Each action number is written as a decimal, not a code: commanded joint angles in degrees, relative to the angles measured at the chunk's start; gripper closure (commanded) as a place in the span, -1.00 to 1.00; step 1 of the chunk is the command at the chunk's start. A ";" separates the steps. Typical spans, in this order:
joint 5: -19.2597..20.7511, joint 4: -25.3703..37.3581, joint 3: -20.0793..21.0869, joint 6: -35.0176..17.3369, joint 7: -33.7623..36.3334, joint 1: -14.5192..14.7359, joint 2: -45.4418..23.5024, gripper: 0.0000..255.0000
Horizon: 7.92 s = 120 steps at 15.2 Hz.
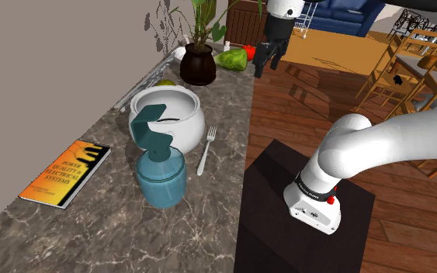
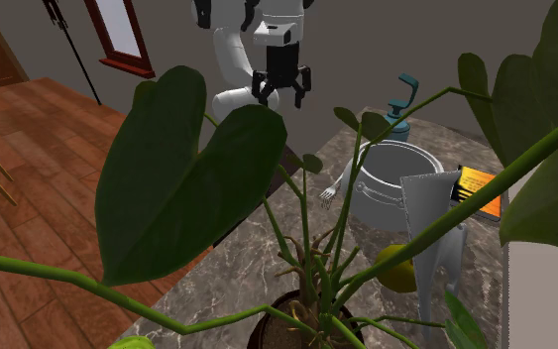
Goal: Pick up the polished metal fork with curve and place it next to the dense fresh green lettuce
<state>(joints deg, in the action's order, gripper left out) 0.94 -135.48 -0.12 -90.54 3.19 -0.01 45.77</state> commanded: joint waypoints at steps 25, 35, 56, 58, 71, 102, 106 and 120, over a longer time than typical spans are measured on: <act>-19.52 -25.36 13.93 -62.55 32.28 -2.33 -21.34 -1.00; -20.09 -25.37 14.41 -66.42 31.88 -2.25 -25.17 -1.00; -20.36 -22.31 28.93 -50.62 61.53 -2.63 -16.32 -1.00; -20.54 -19.43 31.91 -46.56 68.24 -2.86 -16.27 -1.00; -18.67 -4.55 44.46 -36.19 94.78 -7.27 -25.33 -1.00; -12.37 -10.31 38.18 -39.87 84.09 -13.66 -25.99 -1.00; -10.72 -11.55 38.28 -42.75 83.73 -15.02 -27.96 -1.00; -8.98 -12.96 39.58 -47.07 85.14 -16.11 -31.19 1.00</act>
<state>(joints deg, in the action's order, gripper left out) -8.04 -148.37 39.45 -137.50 88.32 -16.10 14.66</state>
